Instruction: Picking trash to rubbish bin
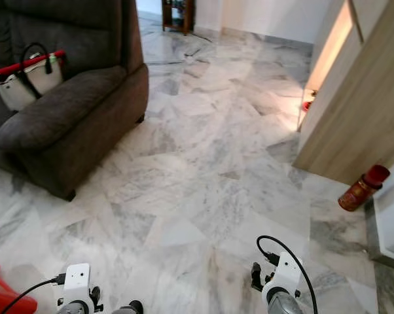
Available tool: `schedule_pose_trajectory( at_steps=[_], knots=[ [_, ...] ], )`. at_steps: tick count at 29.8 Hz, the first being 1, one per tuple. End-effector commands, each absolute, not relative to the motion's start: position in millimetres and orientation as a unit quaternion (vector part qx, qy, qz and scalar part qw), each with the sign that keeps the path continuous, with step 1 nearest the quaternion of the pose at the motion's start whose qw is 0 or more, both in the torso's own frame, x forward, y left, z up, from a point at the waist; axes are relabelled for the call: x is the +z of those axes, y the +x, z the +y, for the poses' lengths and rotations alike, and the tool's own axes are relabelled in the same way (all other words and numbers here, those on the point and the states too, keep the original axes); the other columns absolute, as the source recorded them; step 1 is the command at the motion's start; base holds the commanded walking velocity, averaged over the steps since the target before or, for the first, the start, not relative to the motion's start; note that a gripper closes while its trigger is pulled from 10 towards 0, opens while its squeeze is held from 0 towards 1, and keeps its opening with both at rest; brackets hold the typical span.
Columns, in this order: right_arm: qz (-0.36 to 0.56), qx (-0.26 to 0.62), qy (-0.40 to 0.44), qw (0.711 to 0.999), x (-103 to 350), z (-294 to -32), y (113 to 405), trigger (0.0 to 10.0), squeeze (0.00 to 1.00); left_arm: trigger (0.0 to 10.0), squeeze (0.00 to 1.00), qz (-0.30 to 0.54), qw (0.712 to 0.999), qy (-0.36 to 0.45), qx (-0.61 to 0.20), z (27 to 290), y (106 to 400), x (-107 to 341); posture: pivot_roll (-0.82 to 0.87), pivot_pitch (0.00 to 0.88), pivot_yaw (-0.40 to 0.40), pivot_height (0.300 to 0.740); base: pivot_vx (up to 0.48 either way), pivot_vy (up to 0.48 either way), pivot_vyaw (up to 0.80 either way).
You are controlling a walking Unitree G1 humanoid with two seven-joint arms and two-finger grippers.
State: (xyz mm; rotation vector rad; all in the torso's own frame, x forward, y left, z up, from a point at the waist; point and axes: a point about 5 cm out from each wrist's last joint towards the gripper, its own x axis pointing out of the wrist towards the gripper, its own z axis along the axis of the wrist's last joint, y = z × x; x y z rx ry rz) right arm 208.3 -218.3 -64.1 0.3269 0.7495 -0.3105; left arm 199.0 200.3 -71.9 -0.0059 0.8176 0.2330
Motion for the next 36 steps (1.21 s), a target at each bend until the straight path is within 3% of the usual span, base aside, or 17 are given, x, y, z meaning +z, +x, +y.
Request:
schedule_pose_trajectory(
  at_steps=[1,36],
  knots=[
    [0.361,-0.156,0.16,0.905,-63,-223,210,10.0,0.0,10.0,0.0,0.407,0.905,-0.01,0.123,200,192,-76,-0.01,0.109,-0.091,0.74,0.0,0.0,0.8],
    [0.368,-0.145,0.148,0.906,-62,-226,209,10.0,0.0,10.0,0.0,0.426,0.896,-0.014,0.129,196,178,-83,0.03,0.127,-0.107,0.74,0.0,0.0,0.8]
  ],
)
